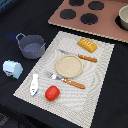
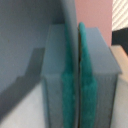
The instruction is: Interact with the objects in diverse but meaningful ways.
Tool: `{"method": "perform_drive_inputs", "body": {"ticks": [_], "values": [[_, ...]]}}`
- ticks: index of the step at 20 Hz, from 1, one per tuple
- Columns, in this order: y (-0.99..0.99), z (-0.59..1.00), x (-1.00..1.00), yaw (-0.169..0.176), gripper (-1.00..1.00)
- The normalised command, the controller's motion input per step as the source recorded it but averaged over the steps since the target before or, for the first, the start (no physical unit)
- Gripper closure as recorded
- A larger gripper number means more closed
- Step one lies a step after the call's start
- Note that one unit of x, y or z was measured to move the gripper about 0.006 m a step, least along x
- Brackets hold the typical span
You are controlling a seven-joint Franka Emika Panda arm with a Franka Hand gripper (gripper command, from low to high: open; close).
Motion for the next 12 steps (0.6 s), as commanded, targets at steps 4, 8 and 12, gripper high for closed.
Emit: {"method": "perform_drive_inputs", "body": {"ticks": [4, 8, 12], "values": [[-0.35, -0.24, -0.89, 0.000, 1.00], [-0.34, -0.35, -0.64, 0.000, 1.00], [-0.30, -0.34, -0.19, -0.006, 1.00]]}}
